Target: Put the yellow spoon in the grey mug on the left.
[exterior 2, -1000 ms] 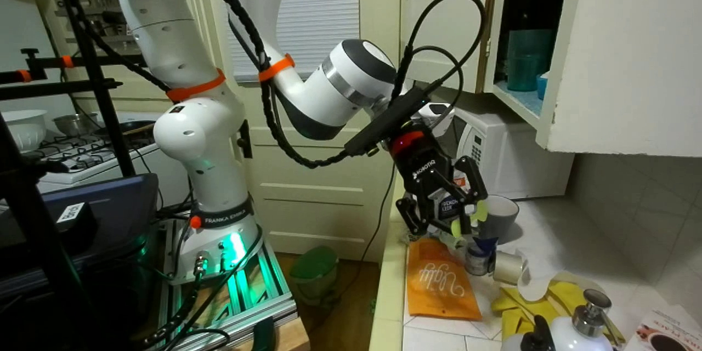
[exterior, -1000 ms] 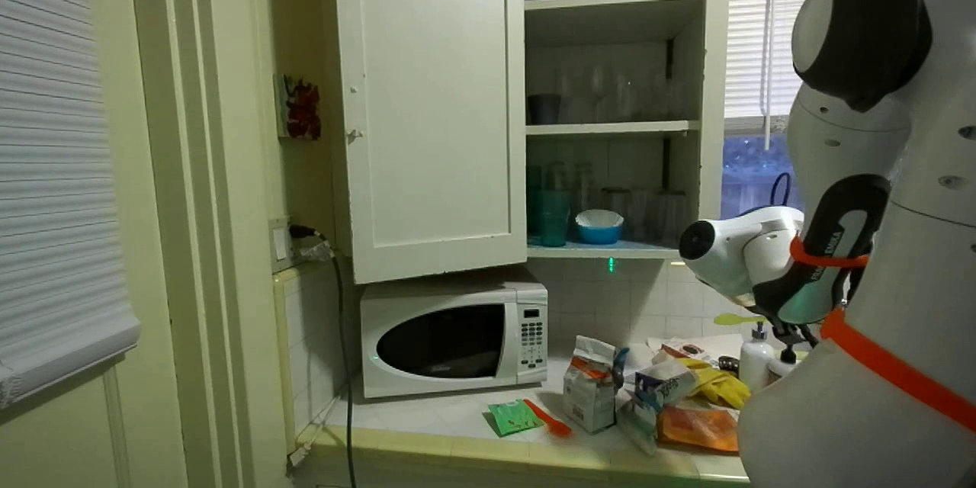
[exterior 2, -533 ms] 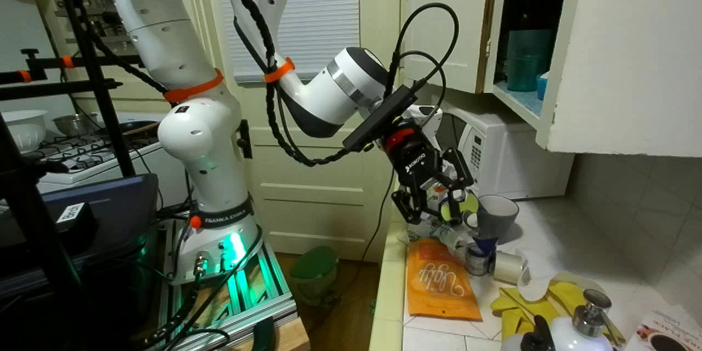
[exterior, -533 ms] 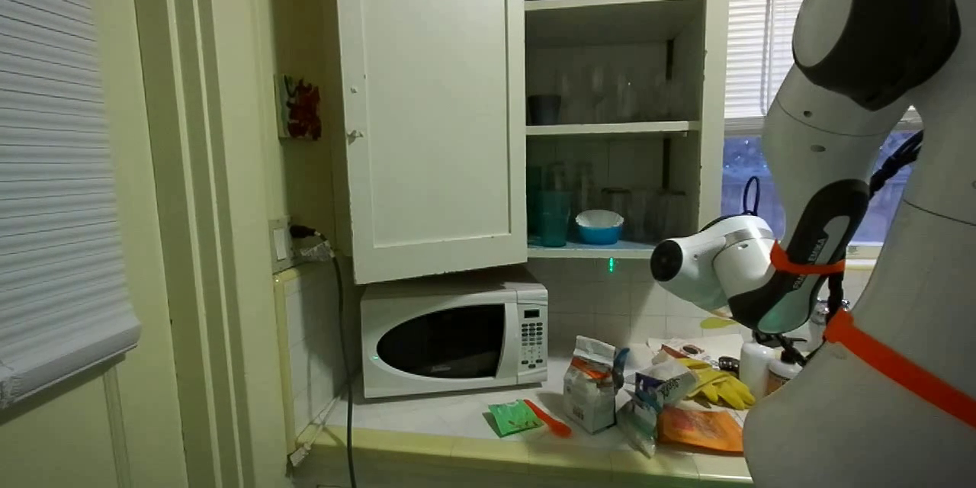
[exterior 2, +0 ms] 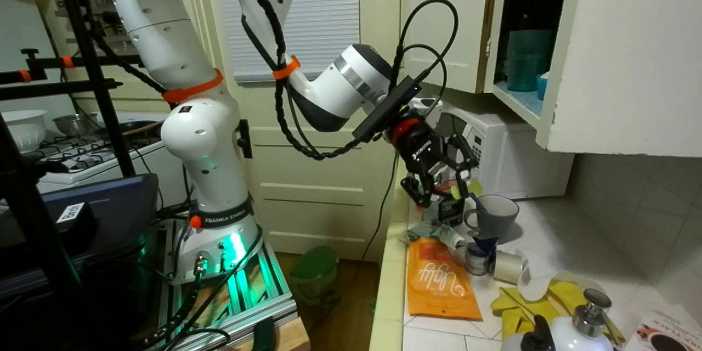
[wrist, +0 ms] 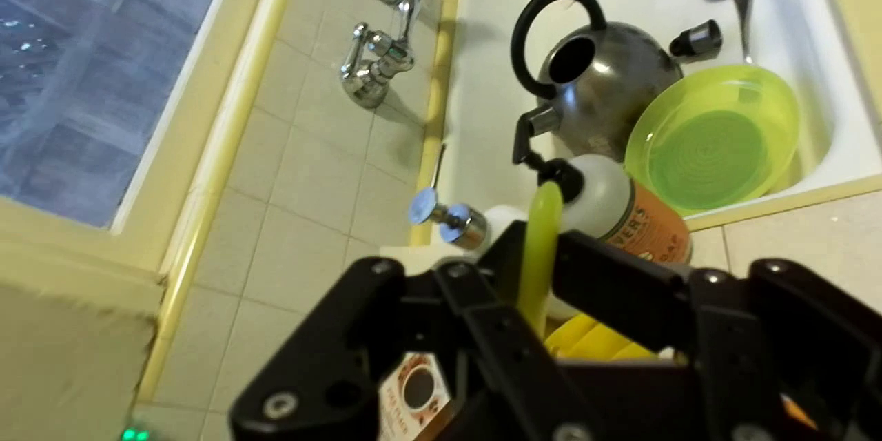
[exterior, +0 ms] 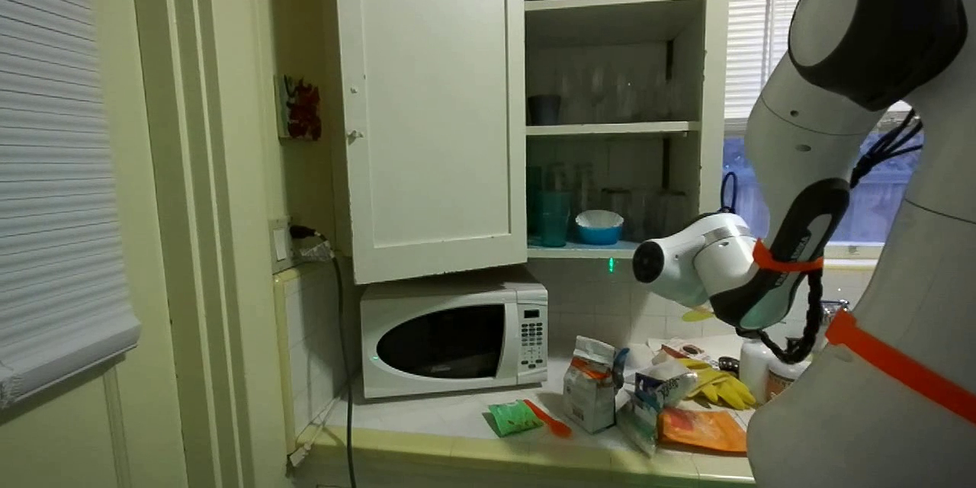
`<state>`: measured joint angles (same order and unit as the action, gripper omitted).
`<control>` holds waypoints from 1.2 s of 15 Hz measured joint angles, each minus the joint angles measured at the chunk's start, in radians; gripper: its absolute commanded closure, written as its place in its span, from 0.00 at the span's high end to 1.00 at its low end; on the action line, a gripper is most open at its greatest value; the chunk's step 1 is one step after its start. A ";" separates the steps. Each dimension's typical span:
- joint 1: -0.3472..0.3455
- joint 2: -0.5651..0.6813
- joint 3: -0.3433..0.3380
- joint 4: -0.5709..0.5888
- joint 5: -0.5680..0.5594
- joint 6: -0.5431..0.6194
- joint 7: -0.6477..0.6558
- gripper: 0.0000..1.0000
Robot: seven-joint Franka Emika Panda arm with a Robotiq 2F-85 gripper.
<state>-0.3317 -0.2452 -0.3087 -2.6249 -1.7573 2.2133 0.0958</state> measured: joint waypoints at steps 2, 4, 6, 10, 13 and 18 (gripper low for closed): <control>0.049 0.011 0.045 0.010 0.000 -0.043 0.014 0.04; 0.088 0.033 0.077 0.021 0.000 -0.074 0.020 0.04; 0.113 0.064 0.096 0.032 0.000 -0.106 0.025 0.04; 0.128 0.149 0.103 0.053 -0.008 -0.126 0.013 0.04; 0.134 0.217 0.111 0.091 -0.018 -0.147 0.013 0.04; 0.137 0.323 0.127 0.204 -0.041 -0.166 -0.026 0.04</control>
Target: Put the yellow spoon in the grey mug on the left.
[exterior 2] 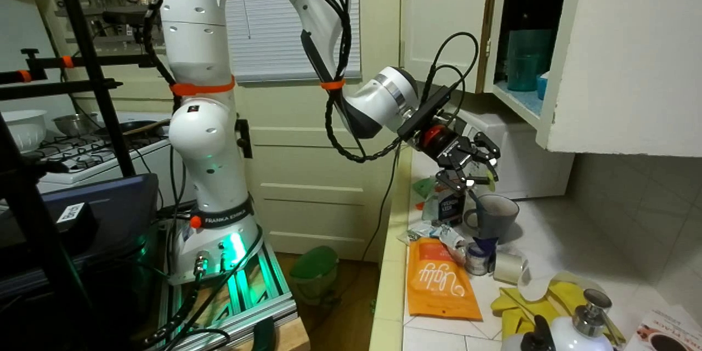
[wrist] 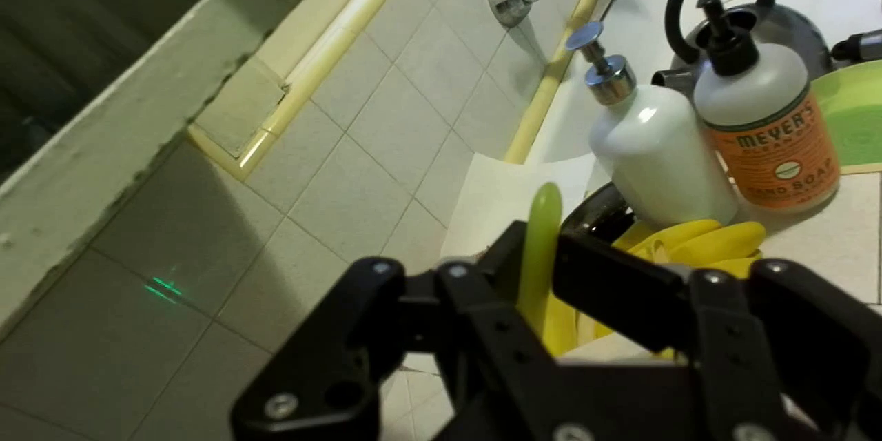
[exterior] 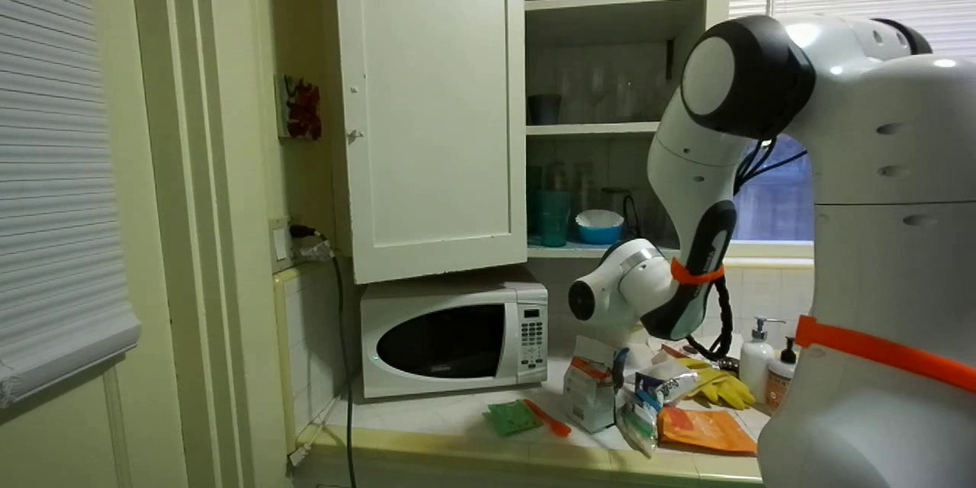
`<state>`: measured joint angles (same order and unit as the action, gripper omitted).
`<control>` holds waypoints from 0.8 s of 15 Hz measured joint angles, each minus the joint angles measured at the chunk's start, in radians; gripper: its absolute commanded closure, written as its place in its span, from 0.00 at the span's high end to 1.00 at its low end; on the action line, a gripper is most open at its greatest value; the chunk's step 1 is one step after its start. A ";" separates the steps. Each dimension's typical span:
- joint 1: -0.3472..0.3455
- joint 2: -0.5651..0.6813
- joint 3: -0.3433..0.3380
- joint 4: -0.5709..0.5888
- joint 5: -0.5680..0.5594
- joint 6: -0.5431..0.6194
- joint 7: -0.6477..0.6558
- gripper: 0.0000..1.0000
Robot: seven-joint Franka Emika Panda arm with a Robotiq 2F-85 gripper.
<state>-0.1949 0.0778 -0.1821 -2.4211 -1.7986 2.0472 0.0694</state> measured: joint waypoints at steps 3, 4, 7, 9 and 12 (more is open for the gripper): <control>0.001 0.063 0.015 0.066 -0.019 0.000 -0.014 0.04; 0.002 0.084 0.021 0.085 -0.024 0.000 -0.018 0.04; 0.009 0.136 0.038 0.126 -0.038 0.000 -0.034 0.04; 0.013 0.163 0.045 0.144 -0.042 0.000 -0.050 0.04; 0.013 0.191 0.048 0.157 -0.042 0.000 -0.104 0.04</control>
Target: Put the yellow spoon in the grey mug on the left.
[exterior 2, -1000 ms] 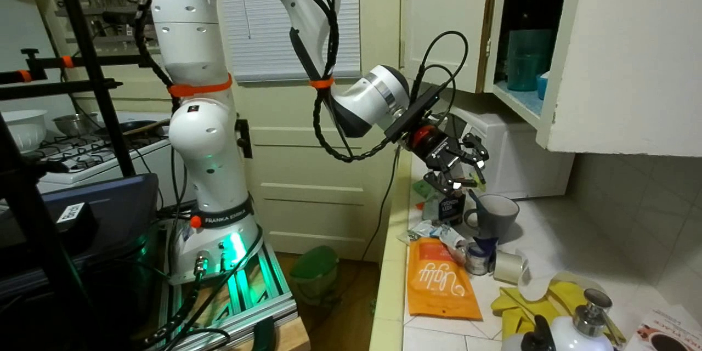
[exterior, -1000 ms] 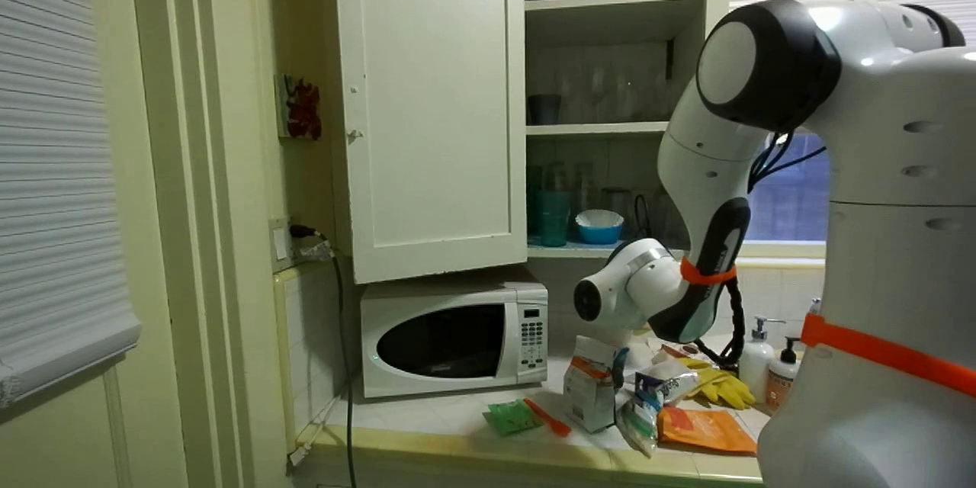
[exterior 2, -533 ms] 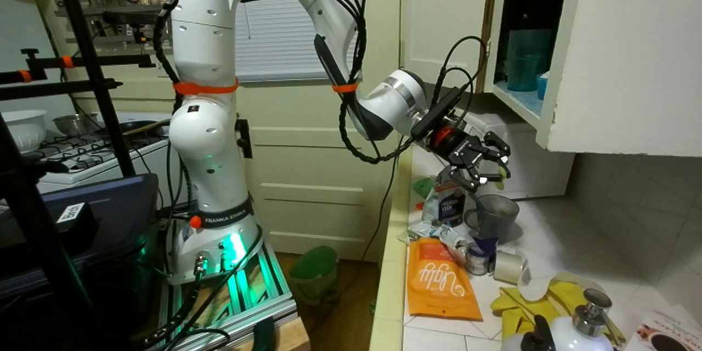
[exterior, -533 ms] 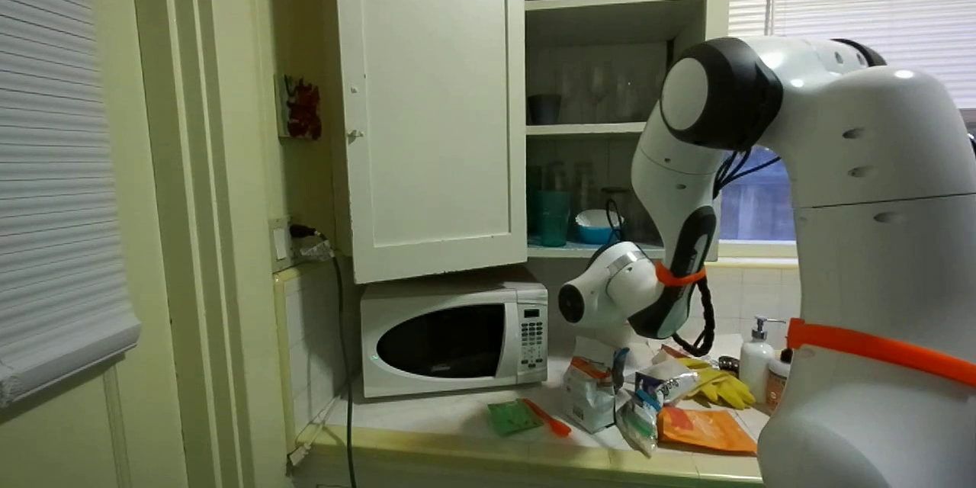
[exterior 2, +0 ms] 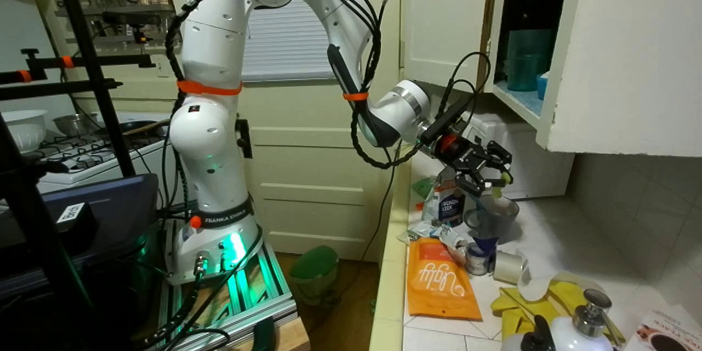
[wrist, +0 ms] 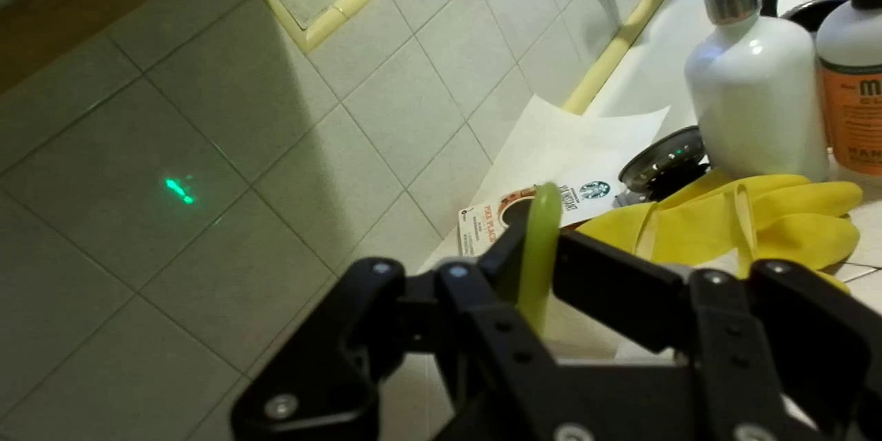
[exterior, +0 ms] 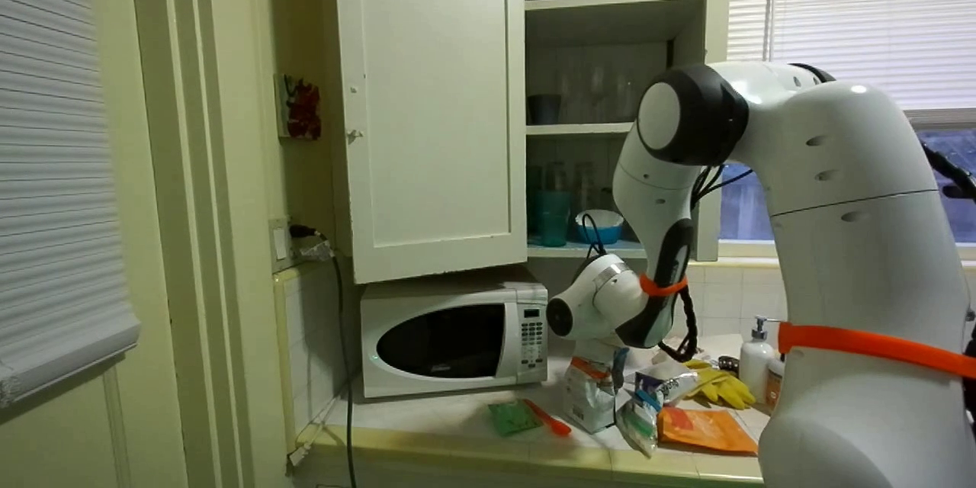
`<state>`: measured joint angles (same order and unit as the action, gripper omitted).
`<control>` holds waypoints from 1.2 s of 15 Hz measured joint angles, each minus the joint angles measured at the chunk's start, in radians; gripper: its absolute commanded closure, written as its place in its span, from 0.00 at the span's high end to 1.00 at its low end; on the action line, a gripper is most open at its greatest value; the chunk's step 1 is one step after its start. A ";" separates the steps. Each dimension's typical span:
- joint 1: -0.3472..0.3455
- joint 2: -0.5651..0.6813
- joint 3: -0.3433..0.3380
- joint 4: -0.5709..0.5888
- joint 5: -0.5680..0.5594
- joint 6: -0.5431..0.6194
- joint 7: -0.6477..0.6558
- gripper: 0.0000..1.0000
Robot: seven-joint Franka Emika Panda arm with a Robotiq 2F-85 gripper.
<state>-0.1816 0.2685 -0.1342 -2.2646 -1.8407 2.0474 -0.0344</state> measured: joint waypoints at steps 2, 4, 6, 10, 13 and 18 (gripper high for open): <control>0.000 0.013 0.000 0.005 0.000 0.009 -0.041 0.04; 0.000 0.023 0.004 0.012 0.000 0.014 -0.073 0.04; 0.000 0.031 0.009 0.020 0.000 0.014 -0.087 0.04; 0.000 0.051 0.009 0.054 0.000 0.014 -0.120 0.41; 0.000 0.067 0.010 0.071 0.000 0.014 -0.146 0.62; 0.000 0.072 0.010 0.078 0.000 0.014 -0.158 0.99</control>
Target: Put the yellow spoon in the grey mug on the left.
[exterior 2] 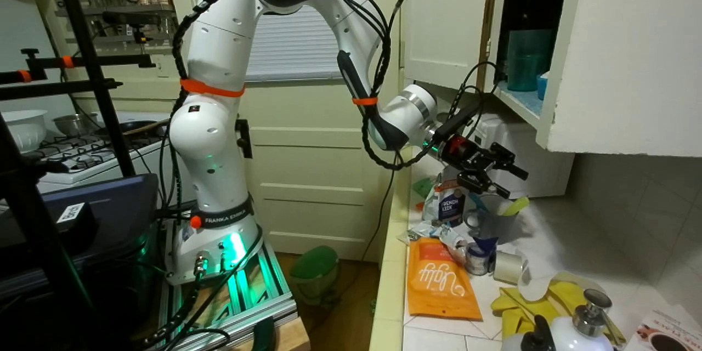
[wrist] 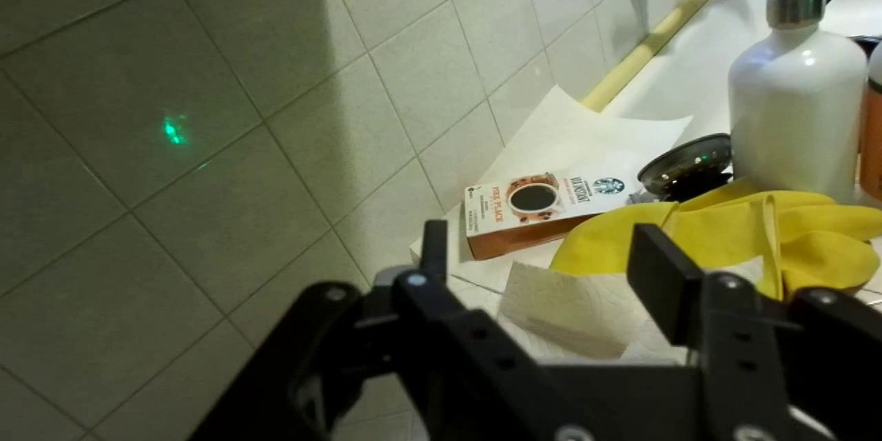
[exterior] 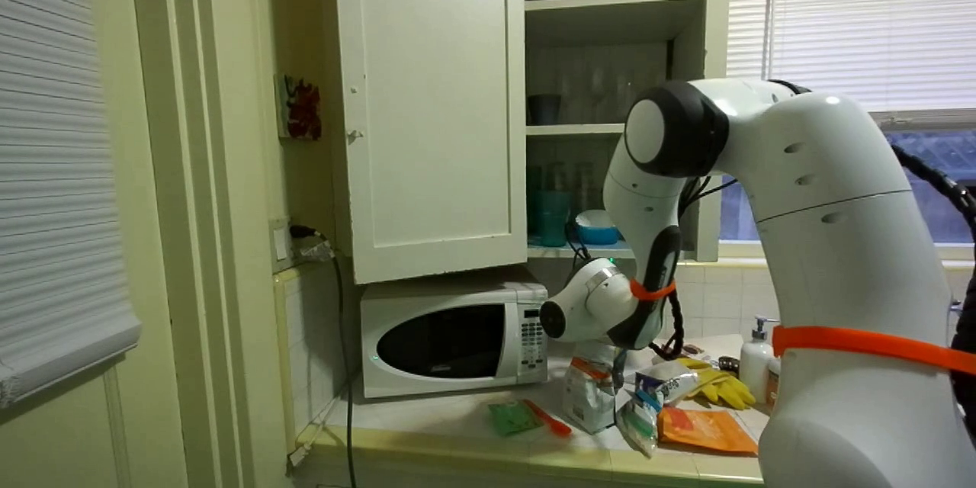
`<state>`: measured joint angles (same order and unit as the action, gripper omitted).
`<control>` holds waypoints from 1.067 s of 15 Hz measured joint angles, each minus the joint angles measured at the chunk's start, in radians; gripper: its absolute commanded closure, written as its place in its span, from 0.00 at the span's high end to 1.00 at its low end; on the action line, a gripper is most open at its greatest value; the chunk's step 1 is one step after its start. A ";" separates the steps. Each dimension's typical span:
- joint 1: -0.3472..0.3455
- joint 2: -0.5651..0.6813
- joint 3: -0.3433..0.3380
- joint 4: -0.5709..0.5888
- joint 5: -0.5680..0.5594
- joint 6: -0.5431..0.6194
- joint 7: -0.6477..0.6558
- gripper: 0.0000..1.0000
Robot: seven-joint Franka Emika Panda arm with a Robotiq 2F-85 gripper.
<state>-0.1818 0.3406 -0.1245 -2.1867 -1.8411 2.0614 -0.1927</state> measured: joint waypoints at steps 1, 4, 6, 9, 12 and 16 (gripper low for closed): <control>0.000 -0.002 0.000 -0.001 0.000 0.000 0.001 1.00; 0.001 -0.042 0.006 -0.028 0.000 0.021 0.031 1.00; -0.001 -0.108 0.006 -0.080 0.000 0.078 0.068 1.00; -0.009 -0.232 -0.004 -0.190 0.001 0.205 0.076 1.00; -0.017 -0.380 -0.028 -0.308 -0.060 0.374 0.117 1.00; -0.023 -0.609 -0.088 -0.421 -0.267 0.523 0.251 1.00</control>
<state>-0.2052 -0.2680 -0.2123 -2.6078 -2.1080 2.5843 0.0581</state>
